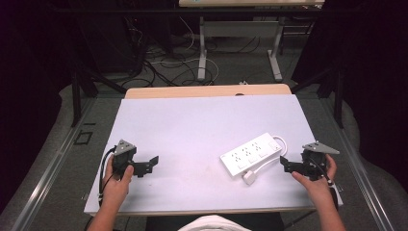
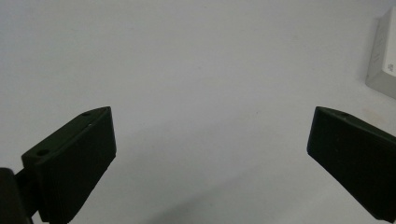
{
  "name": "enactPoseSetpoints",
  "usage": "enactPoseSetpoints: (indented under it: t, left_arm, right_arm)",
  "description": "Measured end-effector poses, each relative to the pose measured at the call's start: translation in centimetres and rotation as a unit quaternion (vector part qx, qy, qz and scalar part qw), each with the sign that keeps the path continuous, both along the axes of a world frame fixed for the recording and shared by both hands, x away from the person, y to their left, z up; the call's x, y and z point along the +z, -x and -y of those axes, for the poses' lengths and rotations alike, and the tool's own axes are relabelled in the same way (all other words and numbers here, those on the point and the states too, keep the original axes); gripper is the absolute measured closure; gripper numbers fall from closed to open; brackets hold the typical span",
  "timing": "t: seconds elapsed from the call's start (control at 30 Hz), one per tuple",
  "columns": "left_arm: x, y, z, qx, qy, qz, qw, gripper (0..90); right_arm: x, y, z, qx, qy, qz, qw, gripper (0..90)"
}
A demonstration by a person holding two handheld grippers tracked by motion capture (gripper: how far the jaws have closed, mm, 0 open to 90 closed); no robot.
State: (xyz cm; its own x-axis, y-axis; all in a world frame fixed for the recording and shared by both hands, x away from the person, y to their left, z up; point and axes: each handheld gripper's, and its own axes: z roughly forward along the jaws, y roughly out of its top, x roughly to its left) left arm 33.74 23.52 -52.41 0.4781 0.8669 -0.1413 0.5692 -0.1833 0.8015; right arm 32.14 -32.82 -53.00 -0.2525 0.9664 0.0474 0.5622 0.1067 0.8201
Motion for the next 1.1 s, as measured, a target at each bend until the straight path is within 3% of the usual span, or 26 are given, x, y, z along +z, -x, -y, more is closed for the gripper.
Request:
enactPoseSetpoints:
  t: [0.3, 0.53, 0.63, 0.83, 1.1]
  left_arm:
    - [0.1, 0.1, 0.1, -0.006, -0.012, -0.007, 0.9999, 2.6]
    - [-0.1, 0.1, 0.3, -0.002, -0.005, -0.009, 0.9999, 2.7]
    - [-0.1, 0.1, 0.3, -0.004, -0.008, -0.011, 0.9999, 2.9]
    - [-0.1, 0.1, 0.4, -0.005, -0.010, -0.012, 0.9999, 3.2]
    - [-0.2, 0.1, 0.3, -0.001, -0.011, -0.010, 0.9999, 4.0]
  right_arm:
    - [0.2, -0.2, -0.9, 0.018, 0.018, 0.001, 0.9997, 2.9]
    - [0.9, -0.6, -1.2, 0.033, 0.017, -0.007, 0.9993, 6.6]
    - [1.2, -0.9, -1.5, 0.044, 0.029, -0.008, 0.9986, 9.6]
    - [1.8, -1.4, -2.1, 0.051, 0.036, -0.002, 0.9981, 14.9]
    - [2.0, -2.1, -2.2, 0.056, 0.037, -0.012, 0.9977, 16.1]
